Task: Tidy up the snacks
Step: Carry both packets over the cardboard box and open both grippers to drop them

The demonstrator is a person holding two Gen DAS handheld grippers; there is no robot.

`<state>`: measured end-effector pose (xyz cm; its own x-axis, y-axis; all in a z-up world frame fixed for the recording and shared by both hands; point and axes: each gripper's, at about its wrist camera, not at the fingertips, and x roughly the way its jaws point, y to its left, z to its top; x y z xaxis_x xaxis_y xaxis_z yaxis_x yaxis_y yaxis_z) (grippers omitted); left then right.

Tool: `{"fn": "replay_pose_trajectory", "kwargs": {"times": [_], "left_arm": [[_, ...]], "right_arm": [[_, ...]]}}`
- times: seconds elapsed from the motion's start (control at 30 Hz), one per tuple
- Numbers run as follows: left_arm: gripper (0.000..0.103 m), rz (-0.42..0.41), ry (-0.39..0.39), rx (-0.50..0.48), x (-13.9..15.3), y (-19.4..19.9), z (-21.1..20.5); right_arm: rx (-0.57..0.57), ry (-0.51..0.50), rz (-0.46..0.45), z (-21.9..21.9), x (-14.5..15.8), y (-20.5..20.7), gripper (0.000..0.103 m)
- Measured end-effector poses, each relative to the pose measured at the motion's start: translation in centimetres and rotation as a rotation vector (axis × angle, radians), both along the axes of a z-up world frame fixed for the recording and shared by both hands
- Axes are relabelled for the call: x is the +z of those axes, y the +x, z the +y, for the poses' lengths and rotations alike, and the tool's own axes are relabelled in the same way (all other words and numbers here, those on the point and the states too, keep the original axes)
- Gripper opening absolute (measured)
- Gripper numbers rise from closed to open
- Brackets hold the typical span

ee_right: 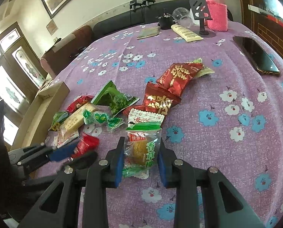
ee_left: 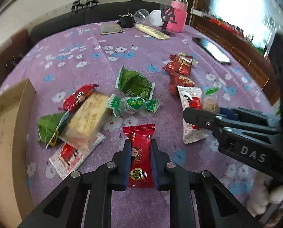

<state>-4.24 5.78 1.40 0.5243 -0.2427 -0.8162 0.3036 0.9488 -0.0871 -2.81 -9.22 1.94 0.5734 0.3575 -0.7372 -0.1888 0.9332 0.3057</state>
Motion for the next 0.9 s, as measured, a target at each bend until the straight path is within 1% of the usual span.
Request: {"fn": "replay_pose_trajectory", "kwargs": {"times": [0.07,0.23,0.33,0.47,0.57,0.67,0.77,0.9], "left_arm": [[0.017,-0.010,-0.006,0.014,0.4,-0.4,0.7],[0.017,-0.035,-0.105,0.059,2.3,-2.4,3.4],[0.017,-0.062,-0.166,0.098,3.8,-4.0,5.9],[0.018,-0.104,-0.205,0.162,5.2,-5.7,9.6],[0.018,-0.126,-0.217,0.227,5.6,-6.7,12.7],[0.018,-0.140,-0.239,0.312,5.5,-7.7,16.3],[0.018,-0.160,-0.227,0.406,5.2,-8.8,20.0],[0.018,-0.162,-0.224,0.509,4.6,-9.8,24.1]], "right_arm": [[0.007,0.002,-0.010,0.1,0.2,-0.2,0.027],[0.043,0.026,-0.071,0.7,1.3,-1.2,0.027],[0.069,0.050,-0.093,1.3,2.2,-2.1,0.027],[0.114,0.075,-0.095,2.8,3.4,-3.4,0.027],[0.166,0.078,-0.095,5.2,4.7,-4.1,0.027],[0.235,0.077,-0.098,8.3,6.0,-4.7,0.027],[0.320,0.078,-0.092,12.3,6.9,-5.1,0.027],[0.427,0.086,-0.066,18.2,7.2,-5.1,0.027]]}}
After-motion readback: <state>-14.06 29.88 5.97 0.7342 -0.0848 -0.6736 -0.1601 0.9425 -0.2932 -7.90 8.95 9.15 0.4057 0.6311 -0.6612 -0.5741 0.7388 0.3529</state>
